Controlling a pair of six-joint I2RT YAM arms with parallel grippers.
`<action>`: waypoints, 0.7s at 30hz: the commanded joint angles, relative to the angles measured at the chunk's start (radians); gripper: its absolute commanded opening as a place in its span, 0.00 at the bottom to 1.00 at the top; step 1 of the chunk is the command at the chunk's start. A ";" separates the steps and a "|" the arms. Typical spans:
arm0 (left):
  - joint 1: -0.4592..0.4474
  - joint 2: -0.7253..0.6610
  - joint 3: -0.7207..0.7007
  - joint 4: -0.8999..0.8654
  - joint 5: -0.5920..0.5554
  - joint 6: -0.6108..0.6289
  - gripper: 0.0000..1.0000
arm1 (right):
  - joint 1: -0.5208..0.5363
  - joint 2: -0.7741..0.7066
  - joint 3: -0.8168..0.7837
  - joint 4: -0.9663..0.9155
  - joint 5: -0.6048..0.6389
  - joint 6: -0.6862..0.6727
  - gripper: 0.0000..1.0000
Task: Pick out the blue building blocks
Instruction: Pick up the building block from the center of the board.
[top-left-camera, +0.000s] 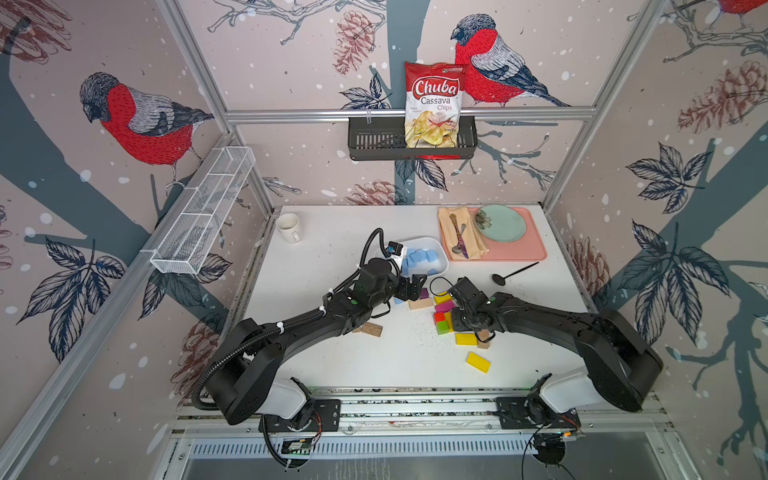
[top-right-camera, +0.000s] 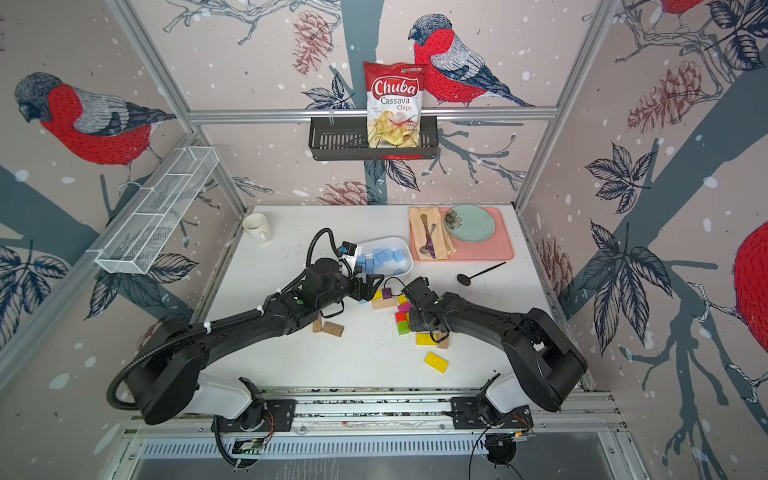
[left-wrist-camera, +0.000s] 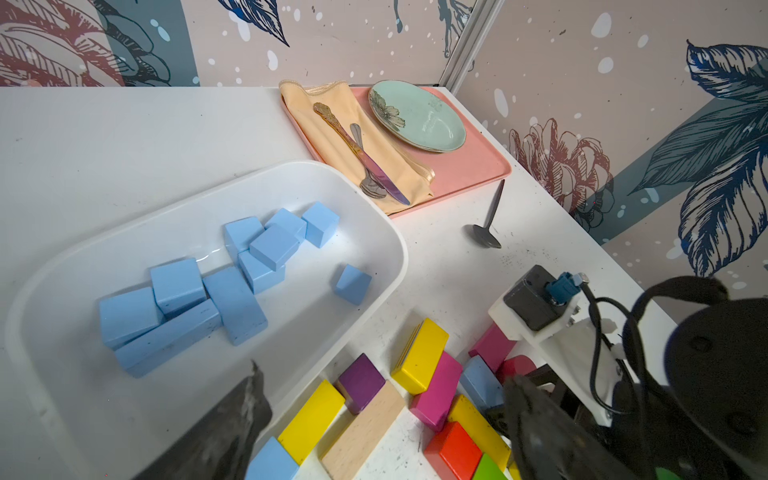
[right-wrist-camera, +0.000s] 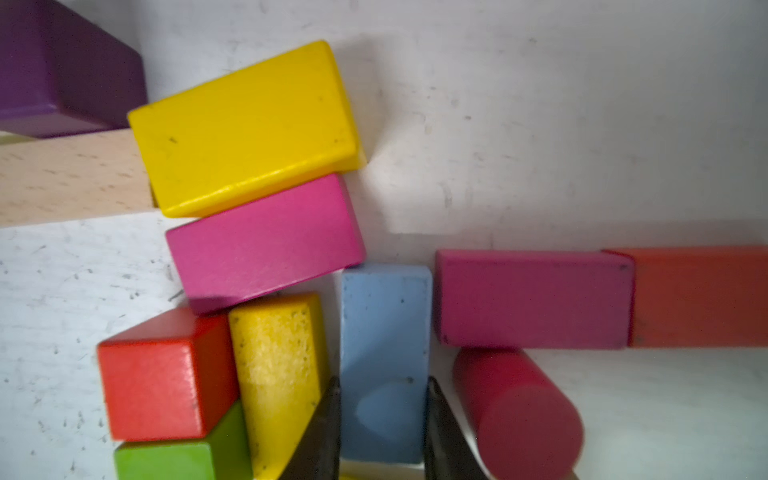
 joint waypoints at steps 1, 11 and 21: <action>-0.001 -0.014 -0.007 0.061 -0.029 -0.002 0.92 | 0.001 -0.037 0.013 -0.010 0.013 -0.014 0.16; 0.000 -0.051 -0.034 0.060 -0.090 -0.006 0.91 | -0.022 -0.134 0.129 -0.056 0.040 -0.089 0.16; 0.001 -0.091 -0.060 0.054 -0.125 -0.007 0.91 | -0.074 0.055 0.412 -0.055 0.033 -0.231 0.16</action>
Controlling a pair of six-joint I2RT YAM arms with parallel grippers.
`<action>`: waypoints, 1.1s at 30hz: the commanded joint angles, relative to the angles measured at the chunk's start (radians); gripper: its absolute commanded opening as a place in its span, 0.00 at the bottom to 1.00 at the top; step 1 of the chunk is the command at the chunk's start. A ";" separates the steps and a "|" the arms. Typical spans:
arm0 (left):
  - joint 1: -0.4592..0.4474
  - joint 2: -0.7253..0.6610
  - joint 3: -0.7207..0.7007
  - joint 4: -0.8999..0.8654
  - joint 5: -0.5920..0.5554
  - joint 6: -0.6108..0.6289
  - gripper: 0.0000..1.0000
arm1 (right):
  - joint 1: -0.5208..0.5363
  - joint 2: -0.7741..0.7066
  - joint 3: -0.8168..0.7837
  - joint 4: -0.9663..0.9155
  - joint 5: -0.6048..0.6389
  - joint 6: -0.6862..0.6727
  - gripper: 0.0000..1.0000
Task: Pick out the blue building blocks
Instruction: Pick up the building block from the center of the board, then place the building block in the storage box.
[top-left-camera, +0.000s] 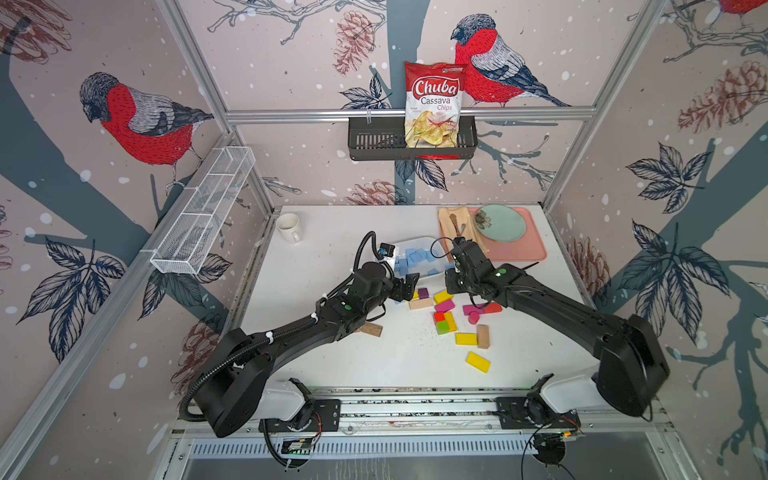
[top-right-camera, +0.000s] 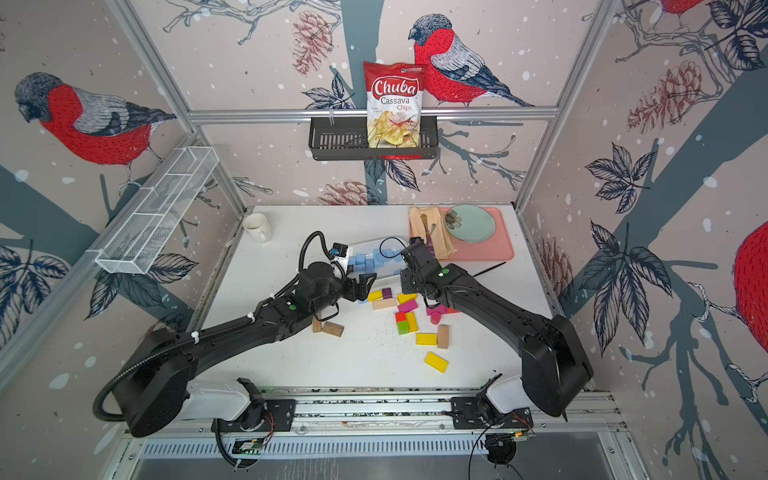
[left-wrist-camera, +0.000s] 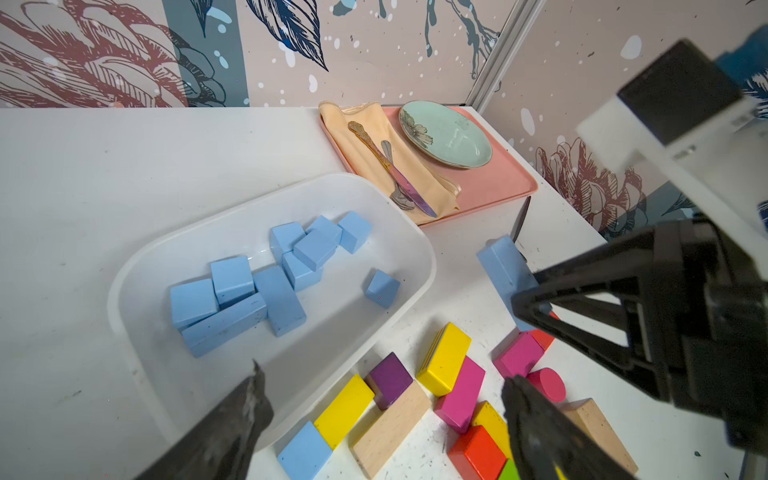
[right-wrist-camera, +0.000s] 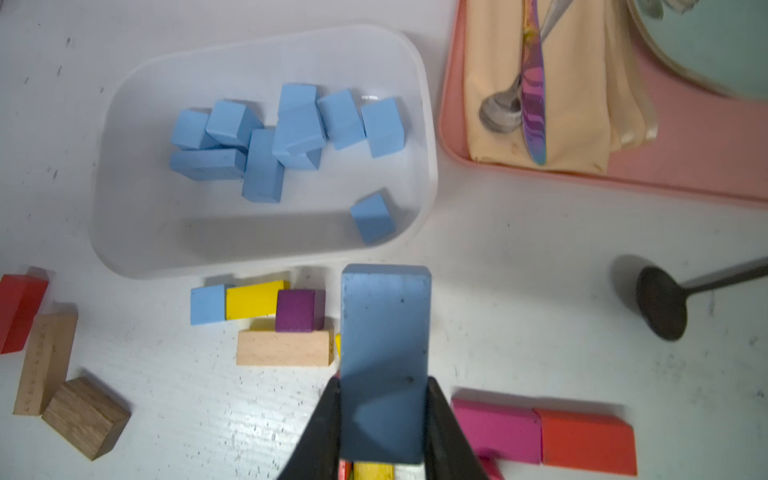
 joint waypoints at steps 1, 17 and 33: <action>0.001 -0.015 -0.008 0.053 -0.036 -0.004 0.91 | -0.012 0.072 0.077 -0.001 -0.001 -0.069 0.16; 0.002 -0.061 -0.053 0.034 -0.102 0.004 0.90 | -0.024 0.427 0.337 0.002 -0.097 -0.131 0.18; 0.004 -0.061 -0.060 0.033 -0.109 0.002 0.90 | -0.032 0.510 0.355 -0.004 -0.123 -0.115 0.29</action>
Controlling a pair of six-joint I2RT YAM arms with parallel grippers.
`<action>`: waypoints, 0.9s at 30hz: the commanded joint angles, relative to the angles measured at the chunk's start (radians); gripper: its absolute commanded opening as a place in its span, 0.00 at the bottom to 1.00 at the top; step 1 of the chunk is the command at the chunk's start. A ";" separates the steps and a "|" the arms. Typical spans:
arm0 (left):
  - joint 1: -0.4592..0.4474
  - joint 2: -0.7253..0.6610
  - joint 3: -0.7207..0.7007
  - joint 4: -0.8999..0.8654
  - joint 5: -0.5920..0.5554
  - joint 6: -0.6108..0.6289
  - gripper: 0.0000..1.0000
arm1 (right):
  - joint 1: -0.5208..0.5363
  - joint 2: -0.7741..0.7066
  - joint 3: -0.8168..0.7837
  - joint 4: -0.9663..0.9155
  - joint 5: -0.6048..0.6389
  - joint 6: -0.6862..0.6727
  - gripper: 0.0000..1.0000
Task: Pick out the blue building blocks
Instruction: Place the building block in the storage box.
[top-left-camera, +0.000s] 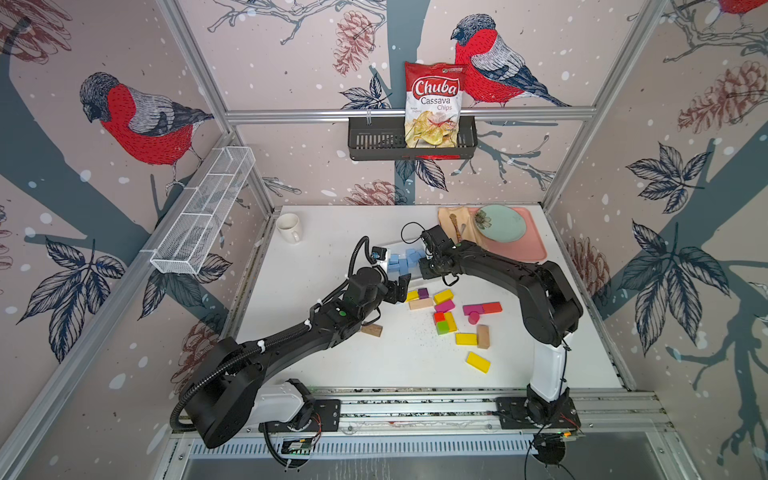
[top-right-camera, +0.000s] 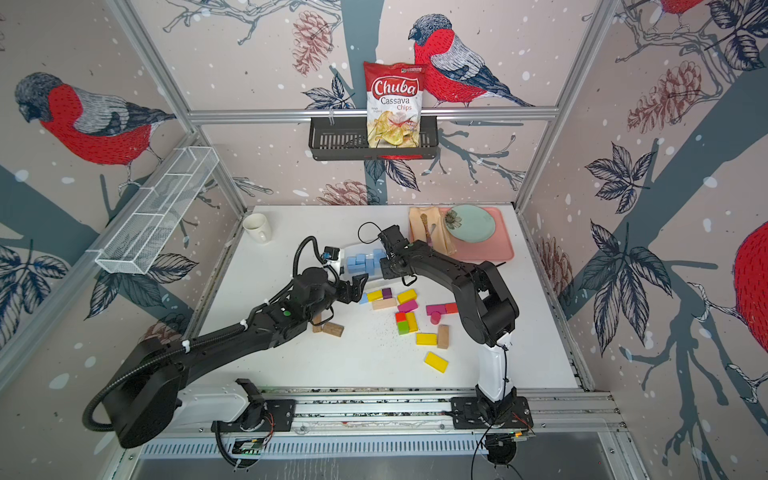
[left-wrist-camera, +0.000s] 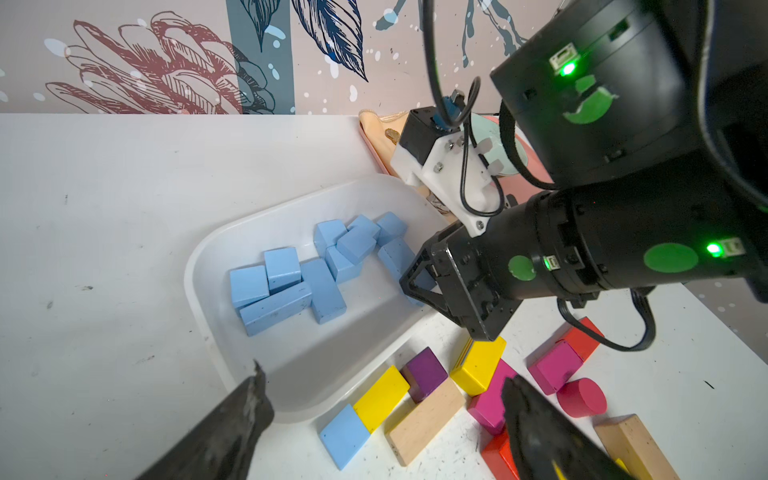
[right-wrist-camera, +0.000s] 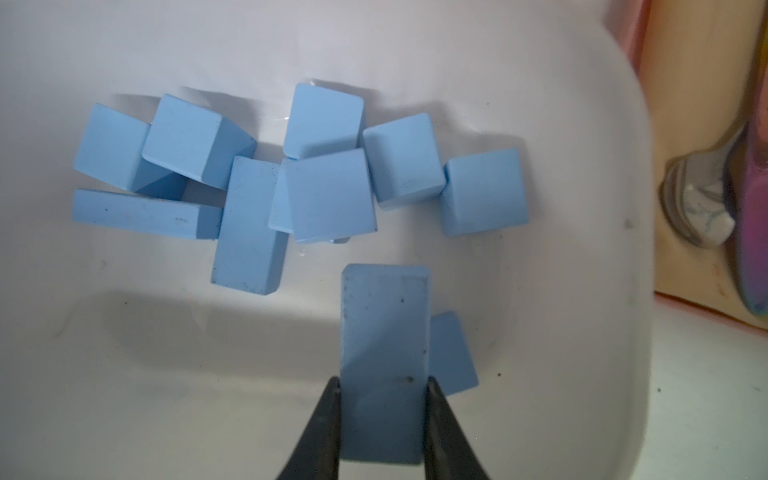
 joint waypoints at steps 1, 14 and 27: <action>0.004 -0.004 -0.001 0.035 -0.009 0.000 0.90 | -0.003 0.007 0.009 -0.005 -0.014 0.003 0.30; 0.004 0.002 0.003 0.023 -0.014 -0.007 0.91 | -0.013 0.007 0.012 -0.007 -0.034 0.014 0.50; 0.003 0.045 0.016 -0.093 0.026 -0.034 0.91 | -0.014 -0.206 -0.079 0.036 -0.035 -0.004 0.80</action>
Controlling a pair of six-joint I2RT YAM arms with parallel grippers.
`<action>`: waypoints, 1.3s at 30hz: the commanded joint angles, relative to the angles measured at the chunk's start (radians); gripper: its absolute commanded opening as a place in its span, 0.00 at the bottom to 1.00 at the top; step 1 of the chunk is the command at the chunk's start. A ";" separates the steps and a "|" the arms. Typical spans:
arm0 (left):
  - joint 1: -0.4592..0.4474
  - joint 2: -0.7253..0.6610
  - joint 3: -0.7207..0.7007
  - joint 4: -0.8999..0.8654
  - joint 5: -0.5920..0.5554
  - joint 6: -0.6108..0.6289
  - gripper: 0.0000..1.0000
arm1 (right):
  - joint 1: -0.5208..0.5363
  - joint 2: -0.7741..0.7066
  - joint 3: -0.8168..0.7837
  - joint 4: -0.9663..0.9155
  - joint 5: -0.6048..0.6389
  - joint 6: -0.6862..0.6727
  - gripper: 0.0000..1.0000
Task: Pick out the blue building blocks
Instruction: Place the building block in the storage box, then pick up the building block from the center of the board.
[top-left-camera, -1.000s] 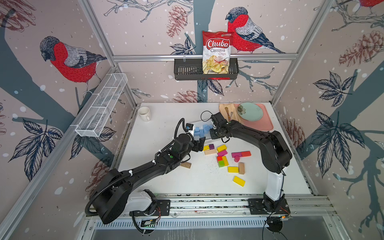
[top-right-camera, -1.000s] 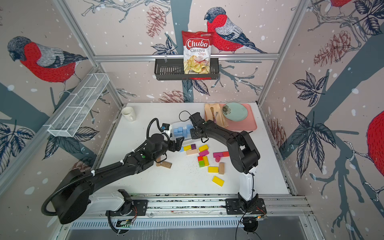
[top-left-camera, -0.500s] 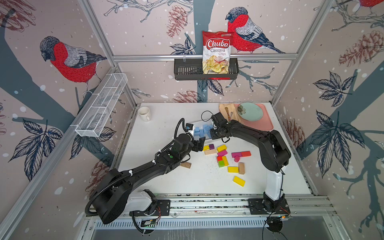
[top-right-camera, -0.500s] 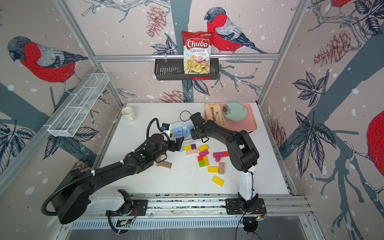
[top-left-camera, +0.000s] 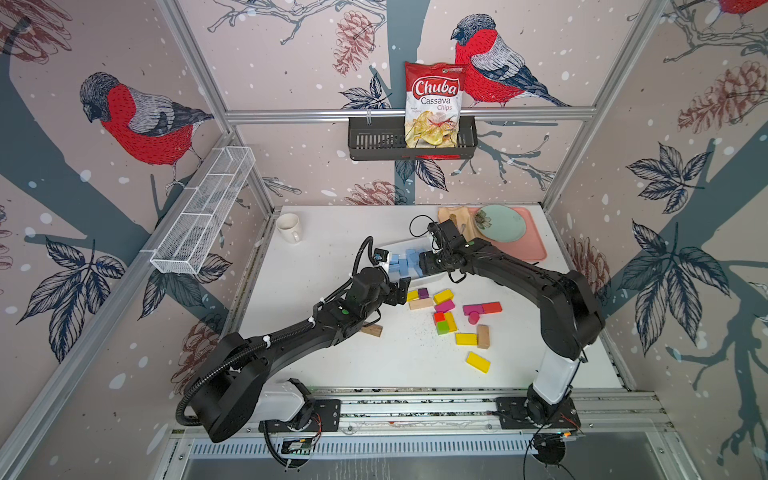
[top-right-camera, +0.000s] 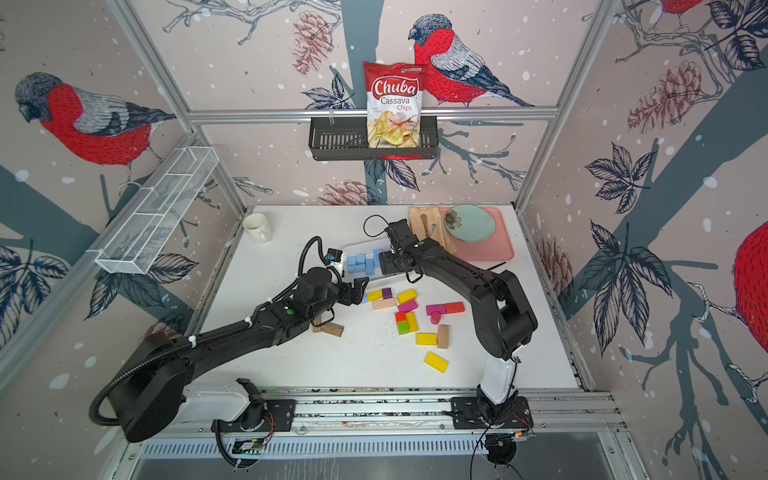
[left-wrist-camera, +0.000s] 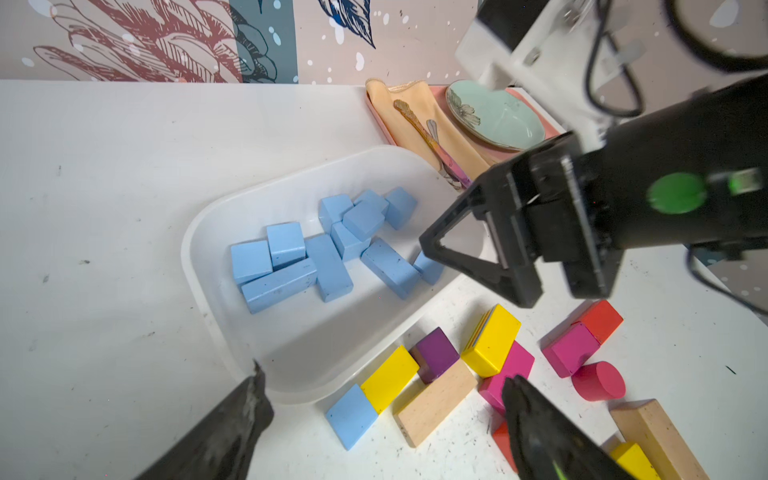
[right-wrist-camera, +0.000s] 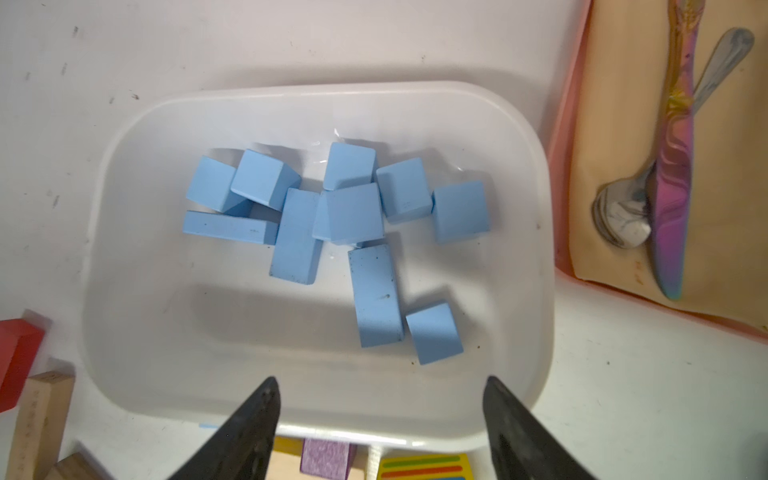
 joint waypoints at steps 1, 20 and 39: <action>0.002 0.015 0.012 -0.064 0.022 -0.031 0.91 | -0.004 -0.058 -0.032 0.027 0.001 -0.013 0.83; -0.049 0.216 0.114 -0.323 -0.041 -0.174 0.88 | -0.046 -0.308 -0.261 0.113 -0.011 0.003 0.99; -0.029 0.370 0.179 -0.366 -0.075 -0.199 0.83 | -0.060 -0.320 -0.307 0.138 -0.034 0.005 0.99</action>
